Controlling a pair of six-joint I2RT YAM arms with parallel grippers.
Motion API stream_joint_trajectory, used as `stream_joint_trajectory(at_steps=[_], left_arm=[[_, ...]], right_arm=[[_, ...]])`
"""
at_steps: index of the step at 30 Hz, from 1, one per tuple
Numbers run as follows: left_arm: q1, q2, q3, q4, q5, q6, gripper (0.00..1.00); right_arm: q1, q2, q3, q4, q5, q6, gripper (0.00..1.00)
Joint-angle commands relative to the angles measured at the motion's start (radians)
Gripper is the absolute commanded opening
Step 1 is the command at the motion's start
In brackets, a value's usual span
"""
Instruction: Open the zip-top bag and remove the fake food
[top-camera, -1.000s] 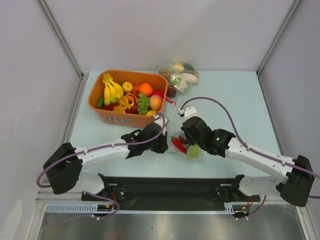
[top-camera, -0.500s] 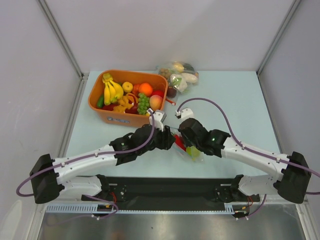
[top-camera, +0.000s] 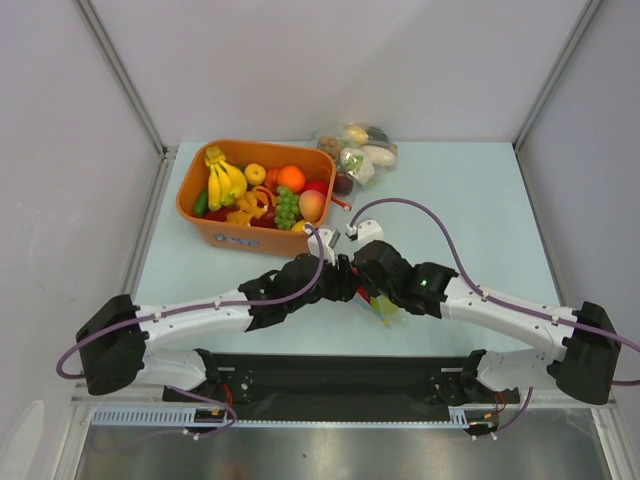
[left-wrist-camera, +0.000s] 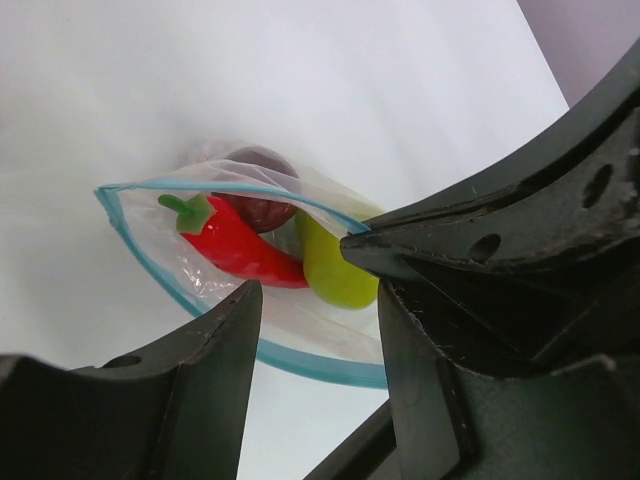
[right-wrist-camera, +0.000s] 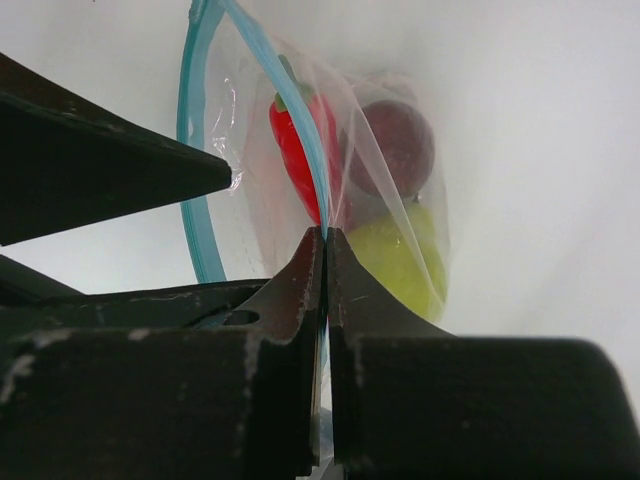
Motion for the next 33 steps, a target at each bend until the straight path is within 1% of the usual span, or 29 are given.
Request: stream_joint_trajectory(at_steps=[1, 5, 8, 10, 14, 19, 21, 24, 26, 27, 33], left_arm=[[0.004, 0.01, -0.015, 0.089, 0.004, -0.031, 0.55], [0.007, 0.02, -0.021, 0.058, -0.004, -0.046, 0.54], [0.013, 0.04, -0.029, 0.043, 0.004, -0.064, 0.55], [0.018, 0.057, -0.038, 0.055, 0.013, -0.075, 0.57], [0.027, 0.086, -0.049, 0.074, 0.019, -0.097, 0.58], [0.052, 0.125, -0.049, 0.04, 0.009, -0.124, 0.59], [0.061, 0.138, -0.055, 0.066, 0.013, -0.129, 0.59], [0.066, 0.163, -0.044, 0.074, 0.006, -0.129, 0.6], [0.07, 0.181, -0.039, 0.074, -0.004, -0.13, 0.61], [0.075, 0.191, -0.035, 0.074, -0.002, -0.135, 0.62], [0.082, 0.197, -0.041, 0.091, -0.023, -0.141, 0.65]], right_arm=[[0.008, -0.001, 0.026, 0.047, -0.001, 0.034, 0.0], [0.008, -0.012, 0.027, 0.05, 0.021, 0.049, 0.0], [0.007, -0.018, 0.024, 0.058, 0.018, 0.048, 0.0], [0.007, -0.015, 0.024, 0.063, 0.004, 0.051, 0.0], [0.007, -0.004, 0.015, 0.073, -0.008, 0.065, 0.0], [0.005, -0.024, 0.008, 0.087, -0.021, 0.075, 0.0], [-0.002, -0.027, 0.003, 0.098, -0.04, 0.066, 0.0], [-0.025, -0.027, -0.006, 0.116, -0.154, 0.074, 0.0], [-0.036, -0.035, -0.028, 0.145, -0.203, 0.085, 0.0], [-0.05, -0.041, -0.035, 0.158, -0.262, 0.094, 0.0], [-0.094, -0.069, -0.094, 0.23, -0.462, 0.12, 0.0]])
